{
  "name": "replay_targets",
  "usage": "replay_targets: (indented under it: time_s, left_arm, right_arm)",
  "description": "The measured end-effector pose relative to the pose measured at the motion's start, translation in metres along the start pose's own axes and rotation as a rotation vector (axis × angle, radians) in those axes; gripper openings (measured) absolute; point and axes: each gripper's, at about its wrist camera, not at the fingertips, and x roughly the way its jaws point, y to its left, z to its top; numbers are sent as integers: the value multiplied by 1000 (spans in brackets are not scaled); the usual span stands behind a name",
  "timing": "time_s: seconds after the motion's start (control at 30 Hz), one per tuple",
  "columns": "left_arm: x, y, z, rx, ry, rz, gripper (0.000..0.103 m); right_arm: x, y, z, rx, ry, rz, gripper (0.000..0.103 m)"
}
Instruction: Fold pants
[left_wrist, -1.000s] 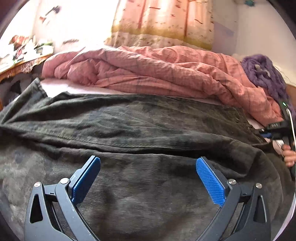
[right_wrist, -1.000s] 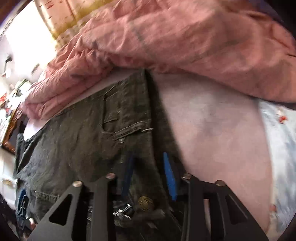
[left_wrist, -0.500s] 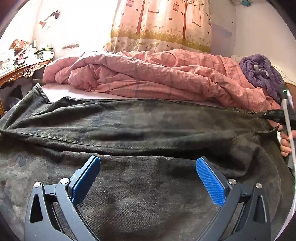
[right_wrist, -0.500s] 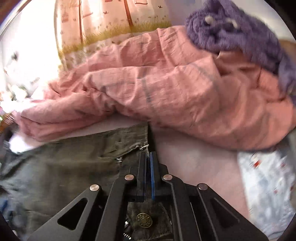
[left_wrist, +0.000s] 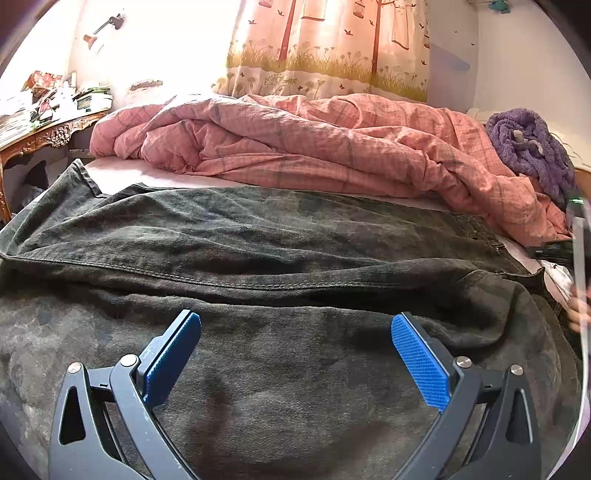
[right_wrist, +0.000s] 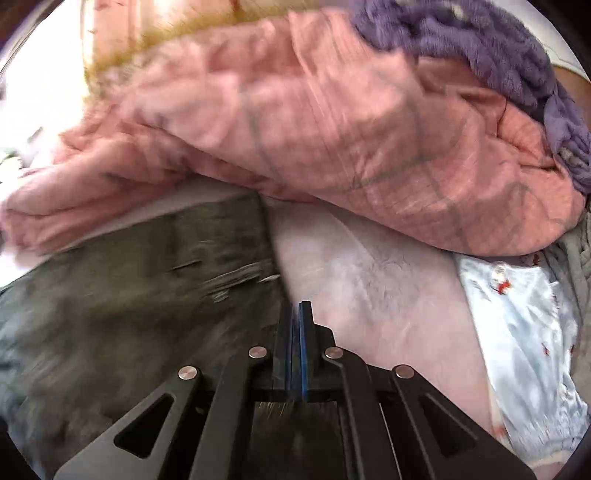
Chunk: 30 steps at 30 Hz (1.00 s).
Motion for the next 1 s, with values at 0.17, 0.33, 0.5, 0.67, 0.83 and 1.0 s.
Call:
replay_targets:
  time_s: [0.17,0.33,0.5,0.67,0.83,1.0]
  left_arm:
    - [-35,11,-9,-23,-26,47,103]
    - [-80,8,-36,37,-41,66,91]
    - [-106,34,-68,-96,43,10,71]
    - [-125,65,-98,-234,106,2,67]
    - [-128,75,-98,-308,119,-31,69]
    - [-131,75,-103,-379,163,78,75]
  right_arm:
    - [-90,-20,-51,23,-141,52,56]
    - [-139,-71,-107,138,-180,72,66]
    - [-157,-113,-158,293,-175,119,66]
    - [-144,-116,-189,349,-80,162,66]
    - [-126,-113,-190,396,-43,307,50]
    - [-111,-90,-181,327,-16,170,50]
